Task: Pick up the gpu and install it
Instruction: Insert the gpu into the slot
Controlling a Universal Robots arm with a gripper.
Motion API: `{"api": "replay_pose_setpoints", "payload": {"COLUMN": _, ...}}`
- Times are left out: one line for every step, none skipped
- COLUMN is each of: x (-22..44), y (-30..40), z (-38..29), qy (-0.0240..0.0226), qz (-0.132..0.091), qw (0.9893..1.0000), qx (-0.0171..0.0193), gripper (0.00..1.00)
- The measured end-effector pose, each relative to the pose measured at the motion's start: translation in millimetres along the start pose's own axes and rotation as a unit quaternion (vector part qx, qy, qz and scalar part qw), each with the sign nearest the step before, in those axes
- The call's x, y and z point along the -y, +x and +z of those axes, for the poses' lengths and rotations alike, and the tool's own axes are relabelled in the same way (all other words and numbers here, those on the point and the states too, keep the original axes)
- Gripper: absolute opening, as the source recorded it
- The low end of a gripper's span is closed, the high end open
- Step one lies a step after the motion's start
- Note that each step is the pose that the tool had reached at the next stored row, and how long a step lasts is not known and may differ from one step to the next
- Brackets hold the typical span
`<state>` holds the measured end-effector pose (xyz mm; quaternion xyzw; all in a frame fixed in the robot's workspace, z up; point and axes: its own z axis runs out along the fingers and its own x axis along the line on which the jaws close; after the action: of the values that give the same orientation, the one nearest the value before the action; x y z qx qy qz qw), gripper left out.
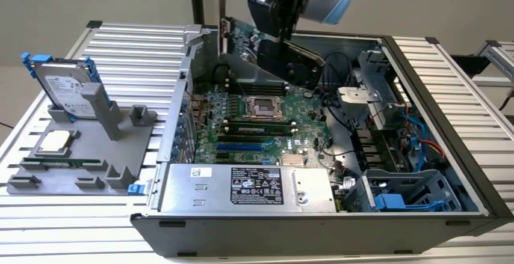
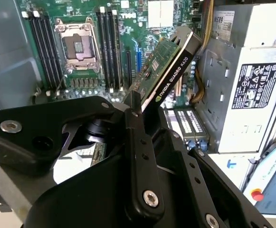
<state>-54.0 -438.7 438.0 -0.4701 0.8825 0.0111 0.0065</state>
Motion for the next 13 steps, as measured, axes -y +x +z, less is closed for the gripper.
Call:
{"api": "replay_pose_setpoints", "payload": {"x": 0.0, "y": 0.0, "z": 0.0, "qy": -0.0001, "qz": -0.005, "qw": 1.0, "qx": -0.0001, "gripper": 0.0}}
{"api": "replay_pose_setpoints", "payload": {"x": 0.0, "y": 0.0, "z": -0.1, "qy": -0.0002, "qz": -0.01, "qw": 0.9999, "qx": -0.0002, "gripper": 0.0}}
{"api": "replay_pose_setpoints", "payload": {"x": 0.0, "y": 0.0, "z": 0.0, "qy": -0.0003, "qz": -0.016, "qw": 0.9999, "qx": -0.0002, "gripper": 0.0}}
{"api": "replay_pose_setpoints", "payload": {"x": 0.0, "y": 0.0, "z": -0.1, "qy": -0.0004, "qz": -0.021, "qw": 0.9998, "qx": -0.0003, "gripper": 0.0}}
{"api": "replay_pose_setpoints", "payload": {"x": 0.0, "y": 0.0, "z": 0.0, "qy": -0.0006, "qz": -0.026, "qw": 0.9997, "qx": -0.0004, "gripper": 0.0}}
{"api": "replay_pose_setpoints", "payload": {"x": 0.0, "y": 0.0, "z": 0.1, "qy": -0.0007, "qz": -0.031, "qw": 0.9995, "qx": -0.0003, "gripper": 0.0}}
{"api": "replay_pose_setpoints", "payload": {"x": 0.0, "y": 0.0, "z": 0.0, "qy": -0.0008, "qz": -0.037, "qw": 0.9993, "qx": -0.0004, "gripper": 0.0}}
{"api": "replay_pose_setpoints", "payload": {"x": 0.0, "y": 0.0, "z": 0.0, "qy": -0.0009, "qz": -0.042, "qw": 0.9991, "qx": -0.0005, "gripper": 0.0}}
{"api": "replay_pose_setpoints", "payload": {"x": 0.0, "y": 0.0, "z": 0.0, "qy": -0.001, "qz": -0.048, "qw": 0.9989, "qx": -0.0006, "gripper": 0.0}}
{"api": "replay_pose_setpoints", "payload": {"x": 0.0, "y": 0.0, "z": 0.0, "qy": -0.0012, "qz": -0.053, "qw": 0.9986, "qx": -0.0007, "gripper": 0.0}}
{"api": "replay_pose_setpoints", "payload": {"x": 0.0, "y": 0.0, "z": 0.0, "qy": -0.0013, "qz": -0.058, "qw": 0.9983, "qx": -0.0008, "gripper": 0.0}}
{"api": "replay_pose_setpoints", "payload": {"x": 0.0, "y": 0.0, "z": 0.0, "qy": -0.0014, "qz": -0.064, "qw": 0.998, "qx": -0.0008, "gripper": 0.0}}
{"api": "replay_pose_setpoints", "payload": {"x": 0.0, "y": 0.0, "z": -0.1, "qy": -0.0015, "qz": -0.07, "qw": 0.9976, "qx": -0.001, "gripper": 0.0}}
